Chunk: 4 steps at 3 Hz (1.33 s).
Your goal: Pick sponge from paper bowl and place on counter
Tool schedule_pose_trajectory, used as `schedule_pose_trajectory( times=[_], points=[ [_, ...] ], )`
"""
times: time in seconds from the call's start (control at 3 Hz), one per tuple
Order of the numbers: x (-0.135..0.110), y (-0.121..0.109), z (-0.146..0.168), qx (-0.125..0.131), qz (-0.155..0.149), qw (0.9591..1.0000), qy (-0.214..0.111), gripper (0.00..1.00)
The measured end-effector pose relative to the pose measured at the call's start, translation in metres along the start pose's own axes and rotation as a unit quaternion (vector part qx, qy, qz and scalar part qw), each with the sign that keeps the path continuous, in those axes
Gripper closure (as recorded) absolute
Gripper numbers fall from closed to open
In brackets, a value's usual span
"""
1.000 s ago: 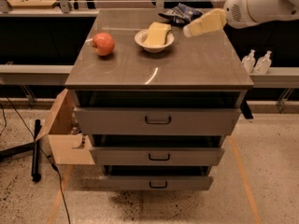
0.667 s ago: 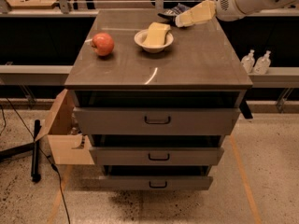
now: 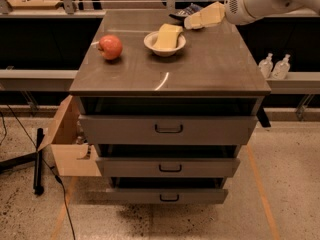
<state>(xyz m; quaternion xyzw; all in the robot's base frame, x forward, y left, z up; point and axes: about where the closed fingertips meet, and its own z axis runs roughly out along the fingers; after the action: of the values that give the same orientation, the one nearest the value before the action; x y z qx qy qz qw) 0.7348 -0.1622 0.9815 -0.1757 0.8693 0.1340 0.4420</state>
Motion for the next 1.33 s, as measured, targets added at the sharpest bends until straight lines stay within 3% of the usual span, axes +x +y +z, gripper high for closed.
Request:
schedule_pose_trajectory(
  times=[0.33,0.67,1.0,1.33],
  points=[
    [-0.006,-0.014,0.032,0.058,0.025,0.998,0.006,0.0],
    [-0.014,-0.018,0.063,0.105,0.053,0.9929,0.017,0.0],
    [-0.022,-0.008,0.089,0.113,0.125,0.9853,0.028,0.0],
    [-0.034,0.011,0.108,0.1,0.174,0.9792,0.028,0.0]
  ],
)
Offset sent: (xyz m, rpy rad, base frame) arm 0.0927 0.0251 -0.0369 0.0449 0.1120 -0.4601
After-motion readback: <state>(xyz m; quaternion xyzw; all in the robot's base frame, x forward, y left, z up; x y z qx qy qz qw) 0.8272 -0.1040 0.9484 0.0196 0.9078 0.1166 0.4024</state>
